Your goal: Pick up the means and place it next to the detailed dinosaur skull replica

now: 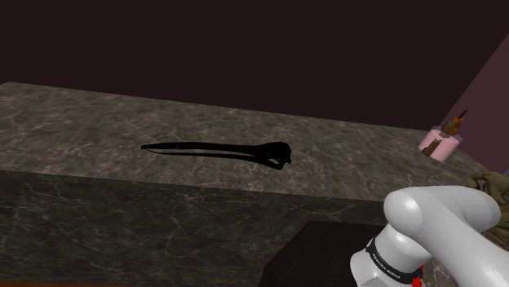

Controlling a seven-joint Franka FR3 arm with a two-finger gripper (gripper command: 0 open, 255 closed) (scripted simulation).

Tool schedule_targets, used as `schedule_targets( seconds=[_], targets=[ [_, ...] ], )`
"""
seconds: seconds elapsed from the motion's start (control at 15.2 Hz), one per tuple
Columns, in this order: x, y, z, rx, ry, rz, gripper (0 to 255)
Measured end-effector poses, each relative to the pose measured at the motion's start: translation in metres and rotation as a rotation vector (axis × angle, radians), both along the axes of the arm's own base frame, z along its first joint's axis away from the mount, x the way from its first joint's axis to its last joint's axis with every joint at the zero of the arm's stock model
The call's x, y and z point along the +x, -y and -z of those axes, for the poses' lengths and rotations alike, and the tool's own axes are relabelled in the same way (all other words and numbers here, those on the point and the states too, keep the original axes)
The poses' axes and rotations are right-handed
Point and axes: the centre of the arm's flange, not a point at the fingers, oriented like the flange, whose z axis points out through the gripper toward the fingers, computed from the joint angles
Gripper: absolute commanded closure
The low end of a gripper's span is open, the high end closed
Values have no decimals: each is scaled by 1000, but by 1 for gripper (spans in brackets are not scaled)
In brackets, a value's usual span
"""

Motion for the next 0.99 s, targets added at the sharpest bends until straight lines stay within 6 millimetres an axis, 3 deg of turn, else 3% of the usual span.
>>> schedule_targets(
  seconds=[0.59, 0.99],
  targets=[
    [0, 1, 47, 1, -1, 0, 255],
    [0, 0, 53, 0, 0, 0, 255]
  ],
)
